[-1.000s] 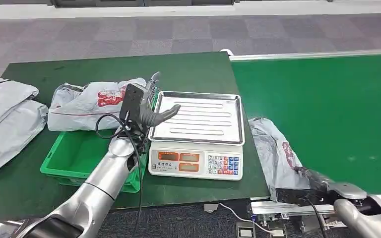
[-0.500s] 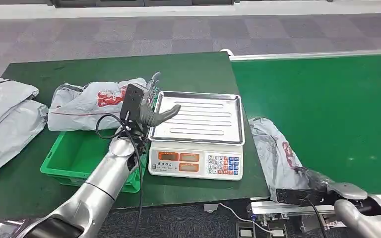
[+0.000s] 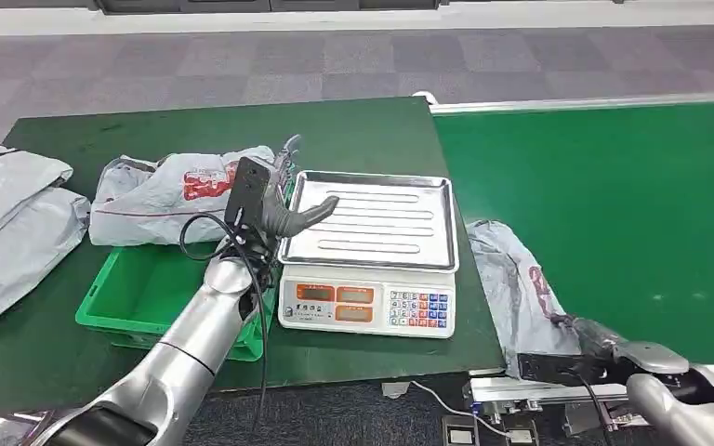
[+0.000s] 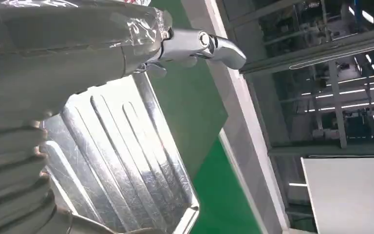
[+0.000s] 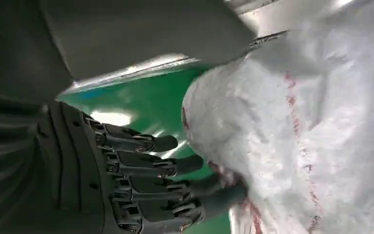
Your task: Moved the parcel from conveyor to table for the left to box.
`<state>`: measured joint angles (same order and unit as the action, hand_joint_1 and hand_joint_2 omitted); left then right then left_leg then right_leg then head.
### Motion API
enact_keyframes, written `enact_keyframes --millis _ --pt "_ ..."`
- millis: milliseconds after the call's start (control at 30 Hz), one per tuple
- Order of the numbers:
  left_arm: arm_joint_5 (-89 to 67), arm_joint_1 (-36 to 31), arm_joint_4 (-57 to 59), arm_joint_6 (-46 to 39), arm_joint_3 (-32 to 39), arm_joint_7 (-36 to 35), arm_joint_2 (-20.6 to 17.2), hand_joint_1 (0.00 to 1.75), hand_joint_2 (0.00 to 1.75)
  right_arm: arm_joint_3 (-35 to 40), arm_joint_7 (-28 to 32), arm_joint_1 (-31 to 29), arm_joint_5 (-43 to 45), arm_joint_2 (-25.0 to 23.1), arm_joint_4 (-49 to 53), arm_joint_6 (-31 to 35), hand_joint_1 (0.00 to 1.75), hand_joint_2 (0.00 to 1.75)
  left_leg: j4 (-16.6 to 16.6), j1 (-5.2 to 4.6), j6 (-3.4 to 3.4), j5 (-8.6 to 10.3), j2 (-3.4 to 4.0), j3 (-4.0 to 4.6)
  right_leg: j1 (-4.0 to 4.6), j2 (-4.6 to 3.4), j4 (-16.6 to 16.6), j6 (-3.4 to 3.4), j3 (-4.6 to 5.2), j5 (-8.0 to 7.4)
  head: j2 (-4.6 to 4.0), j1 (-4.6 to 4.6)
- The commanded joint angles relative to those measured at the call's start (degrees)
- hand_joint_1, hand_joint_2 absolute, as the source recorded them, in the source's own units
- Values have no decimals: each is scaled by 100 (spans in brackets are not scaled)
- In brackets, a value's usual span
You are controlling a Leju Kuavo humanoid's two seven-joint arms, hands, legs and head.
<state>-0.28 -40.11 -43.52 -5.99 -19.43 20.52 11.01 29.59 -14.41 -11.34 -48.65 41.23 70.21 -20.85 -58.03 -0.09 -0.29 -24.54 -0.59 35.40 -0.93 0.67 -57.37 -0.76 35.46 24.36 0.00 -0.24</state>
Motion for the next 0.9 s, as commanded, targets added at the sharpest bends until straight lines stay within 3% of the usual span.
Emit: enact_keyframes --millis 33,100,133,167,200,233,267,400,500,733,833,900 --pt "-191 9 -87 -237 -277 -104 155 0 175 347 372 -995 -1051 -3126 -4865 2043 175 175 19 52 -19 -9 37 -53 54 -38 54 15 -55 -17 0 2" --pt "-199 12 -80 -249 -292 -99 161 0 175 344 423 -1002 -1038 -3055 -4820 2013 175 175 16 45 -31 -14 73 -57 48 -73 40 35 -33 -24 0 2" --pt "-190 -5 -45 -224 -313 -99 165 0 175 447 415 -1031 -1104 -2979 -4797 1838 175 175 10 58 -36 -28 115 -79 60 -112 49 35 -51 -27 0 0" --pt "-203 -88 93 -212 -421 -85 185 0 175 565 448 -1226 -1117 -2786 -4848 1569 175 175 18 55 -51 -39 112 -85 58 -114 49 38 -62 -26 0 0" --pt "-201 -120 157 -227 -447 -70 217 0 175 547 536 -1351 -1055 -2695 -4896 1452 175 175 -4 56 -57 -68 167 -58 65 -165 27 53 -63 -17 0 0" --pt "-173 -182 285 -220 -490 -27 265 0 175 557 577 -1473 -1000 -2651 -5004 1345 175 175 6 49 -55 -68 158 -61 57 -158 33 55 -69 -18 0 -2" --pt "-123 -216 380 -241 -526 31 326 0 175 535 599 -1537 -911 -2642 -5085 1356 175 175 -3 56 -29 -120 201 -96 61 -193 31 62 -89 -4 0 0" --pt "-115 -228 393 -263 -551 47 370 0 175 546 592 -1500 -897 -2620 -5120 1368 175 175 6 66 -57 -89 178 -201 66 -164 40 71 -144 10 0 -2" --pt "-73 -260 415 -280 -550 47 353 0 175 501 558 -1462 -809 -2633 -5099 1434 175 175 16 71 -72 -65 142 -192 71 -133 47 74 -147 5 0 -2" --pt "-7 -238 345 -365 -485 82 184 0 175 445 613 -1767 -687 -2560 -4883 1602 175 175 6 68 -76 -71 163 -188 71 -157 34 74 -139 3 0 0" --pt "-3 -37 70 -587 -395 95 -29 0 175 38 712 -1900 -240 -2514 -4203 2235 175 175 12 64 -68 -67 172 -182 69 -165 36 73 -132 -3 0 0" --pt "22 139 -198 -675 -282 65 -209 0 175 -454 442 -1655 -23 -2372 -2845 2666 175 175 7 59 -67 -73 190 -144 64 -183 24 71 -126 -3 0 0"
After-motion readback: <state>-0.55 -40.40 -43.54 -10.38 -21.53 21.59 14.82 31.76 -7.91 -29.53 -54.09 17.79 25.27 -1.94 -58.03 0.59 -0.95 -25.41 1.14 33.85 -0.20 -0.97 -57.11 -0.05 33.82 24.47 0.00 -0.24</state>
